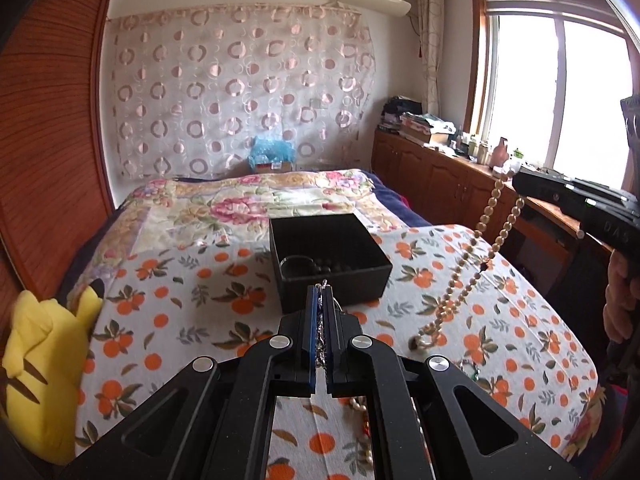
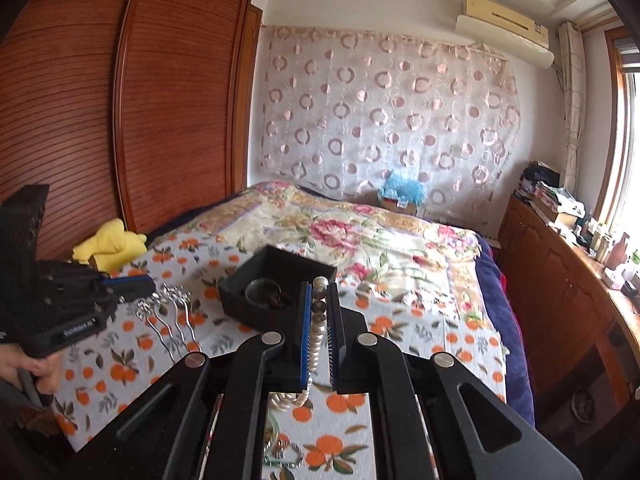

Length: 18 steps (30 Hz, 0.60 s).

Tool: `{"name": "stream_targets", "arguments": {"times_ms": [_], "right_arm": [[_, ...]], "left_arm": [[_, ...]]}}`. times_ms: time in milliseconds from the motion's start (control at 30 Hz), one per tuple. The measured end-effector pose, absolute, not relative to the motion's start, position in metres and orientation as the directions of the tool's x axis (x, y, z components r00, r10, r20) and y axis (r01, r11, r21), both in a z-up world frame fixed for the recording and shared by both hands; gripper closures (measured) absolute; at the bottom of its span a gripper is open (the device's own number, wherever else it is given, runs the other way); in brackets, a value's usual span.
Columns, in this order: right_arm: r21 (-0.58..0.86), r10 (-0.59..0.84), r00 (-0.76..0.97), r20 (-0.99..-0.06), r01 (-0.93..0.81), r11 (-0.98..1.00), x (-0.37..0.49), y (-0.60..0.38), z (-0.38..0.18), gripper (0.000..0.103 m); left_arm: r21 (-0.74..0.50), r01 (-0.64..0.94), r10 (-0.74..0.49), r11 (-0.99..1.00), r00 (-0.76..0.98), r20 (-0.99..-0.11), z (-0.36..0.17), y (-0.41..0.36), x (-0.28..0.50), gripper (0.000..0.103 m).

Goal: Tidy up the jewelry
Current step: 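Lower the hairpins and pearl necklace into the black box and open both tools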

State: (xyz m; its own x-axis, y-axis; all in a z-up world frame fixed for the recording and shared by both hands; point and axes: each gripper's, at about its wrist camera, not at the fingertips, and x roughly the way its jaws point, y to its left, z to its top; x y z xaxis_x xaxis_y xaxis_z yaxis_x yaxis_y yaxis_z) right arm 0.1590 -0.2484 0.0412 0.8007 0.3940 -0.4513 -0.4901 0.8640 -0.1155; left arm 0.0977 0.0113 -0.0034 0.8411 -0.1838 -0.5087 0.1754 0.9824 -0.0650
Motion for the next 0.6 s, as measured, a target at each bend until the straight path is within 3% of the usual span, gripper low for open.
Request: {"name": "stream_targets", "arguments": {"times_ms": [600], "right_arm": [[-0.119, 0.426, 0.807, -0.409, -0.51, 0.852, 0.232, -0.208, 0.107, 0.095]], "left_arm": [[-0.073, 0.108, -0.13, 0.991, 0.863, -0.488, 0.015, 0.031, 0.144, 0.101]]}}
